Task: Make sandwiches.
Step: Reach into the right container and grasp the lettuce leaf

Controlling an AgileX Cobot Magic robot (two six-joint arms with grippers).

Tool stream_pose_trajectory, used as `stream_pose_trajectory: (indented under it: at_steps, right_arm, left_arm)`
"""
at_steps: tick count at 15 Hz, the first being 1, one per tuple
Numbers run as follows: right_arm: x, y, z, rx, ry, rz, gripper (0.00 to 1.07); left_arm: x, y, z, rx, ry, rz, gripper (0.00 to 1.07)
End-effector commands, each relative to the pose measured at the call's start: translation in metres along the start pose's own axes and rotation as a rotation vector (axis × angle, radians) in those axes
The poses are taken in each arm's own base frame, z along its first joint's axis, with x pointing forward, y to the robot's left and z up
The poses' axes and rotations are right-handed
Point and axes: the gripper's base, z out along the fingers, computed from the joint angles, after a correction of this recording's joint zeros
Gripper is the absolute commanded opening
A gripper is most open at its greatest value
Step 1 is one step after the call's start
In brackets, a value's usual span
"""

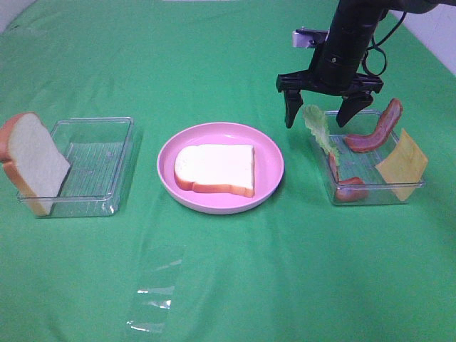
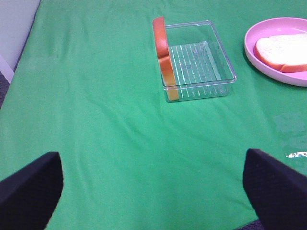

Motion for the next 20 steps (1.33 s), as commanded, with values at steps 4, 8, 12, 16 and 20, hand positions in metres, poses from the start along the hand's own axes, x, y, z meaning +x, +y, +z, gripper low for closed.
stream_pose_trajectory:
  at_steps: [4,8,12,16,20]
  right_arm:
    - [-0.0001,-0.0016,0.0038,0.016,0.013,-0.044,0.78]
    - [0.0,-0.0026,0.0038,0.028,0.014,-0.058,0.48]
    - [0.0005,-0.0071,0.0036,0.077,0.021,-0.067,0.28]
    - [0.0012,-0.0076,0.0035,0.082,0.029,-0.068,0.28]
    - [0.0018,-0.0077,0.0035,0.083,0.036,-0.068,0.09]
  left_arm:
    - [0.0006,-0.0004,-0.0018,0.009,-0.032,-0.002,0.94]
    - [0.0006,-0.0004,-0.0018,0.009,-0.032,-0.002,0.94]
    - [0.0006,-0.0004,-0.0018,0.009,-0.032,-0.002,0.94]
    - [0.0006,-0.0004,-0.0018,0.009,-0.032,-0.002,0.94]
    - [0.0006,-0.0004,-0.0018,0.009,-0.032,-0.002,0.94]
